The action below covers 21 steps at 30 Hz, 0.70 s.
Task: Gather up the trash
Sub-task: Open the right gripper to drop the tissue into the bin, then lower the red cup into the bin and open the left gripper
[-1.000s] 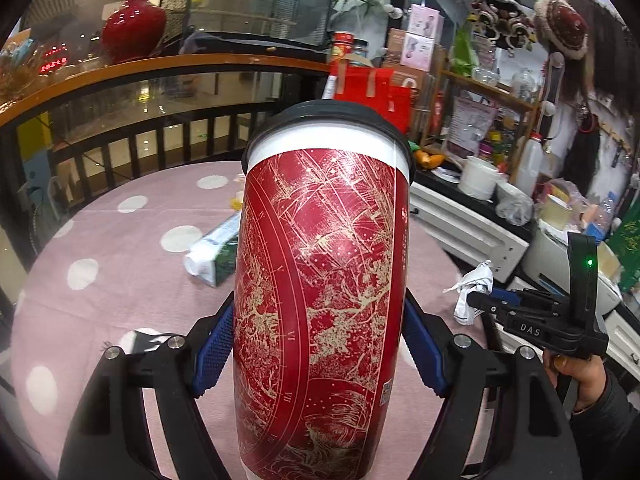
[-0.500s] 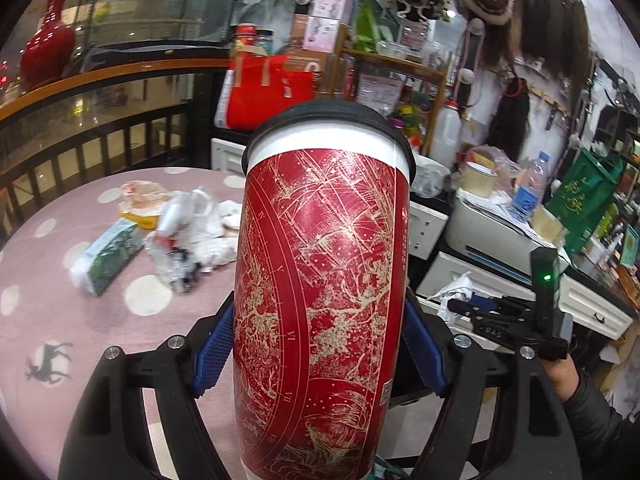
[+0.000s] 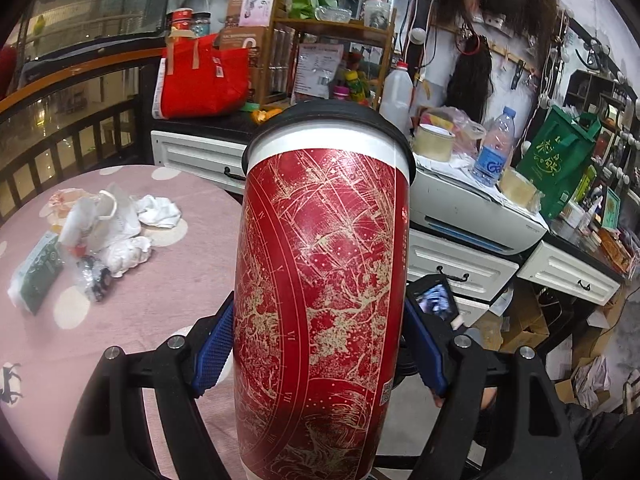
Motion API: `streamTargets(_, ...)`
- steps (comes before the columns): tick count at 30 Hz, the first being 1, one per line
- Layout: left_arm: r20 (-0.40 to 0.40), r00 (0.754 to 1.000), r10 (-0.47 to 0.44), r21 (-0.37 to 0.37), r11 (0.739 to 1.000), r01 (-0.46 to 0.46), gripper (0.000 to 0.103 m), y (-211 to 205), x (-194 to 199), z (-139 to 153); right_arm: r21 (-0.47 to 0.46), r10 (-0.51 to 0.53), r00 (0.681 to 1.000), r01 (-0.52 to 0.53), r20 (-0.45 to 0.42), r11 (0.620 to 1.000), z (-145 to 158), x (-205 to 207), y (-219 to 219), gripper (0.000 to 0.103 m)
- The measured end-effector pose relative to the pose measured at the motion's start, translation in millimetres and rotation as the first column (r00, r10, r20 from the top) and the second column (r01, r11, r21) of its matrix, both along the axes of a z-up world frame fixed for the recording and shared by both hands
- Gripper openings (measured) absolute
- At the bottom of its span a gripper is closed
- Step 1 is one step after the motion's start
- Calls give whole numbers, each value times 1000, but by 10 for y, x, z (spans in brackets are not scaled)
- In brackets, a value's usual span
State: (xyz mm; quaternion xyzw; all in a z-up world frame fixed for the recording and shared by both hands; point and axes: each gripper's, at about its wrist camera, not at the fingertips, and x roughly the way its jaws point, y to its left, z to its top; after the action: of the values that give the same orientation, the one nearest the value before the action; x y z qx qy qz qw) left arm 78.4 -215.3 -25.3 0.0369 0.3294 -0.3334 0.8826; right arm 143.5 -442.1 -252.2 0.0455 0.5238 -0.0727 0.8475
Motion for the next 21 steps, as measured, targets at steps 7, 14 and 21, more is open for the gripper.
streamTargets(7,-12,1000,-24,27,999,24,75,-181,17,-116,-19,-40,999,40,-22,999,-194,-2,-36,64)
streamTargets(14,-40,997,-60,45,997,62,75,-388,48,-251,26,-132,990,131,55,991,115,-325,-268,72)
streamTargets(21,-77,988,-137,101,984,145,75,-841,47,-521,23,-284,944,284,168,959,595,-827,-669,74)
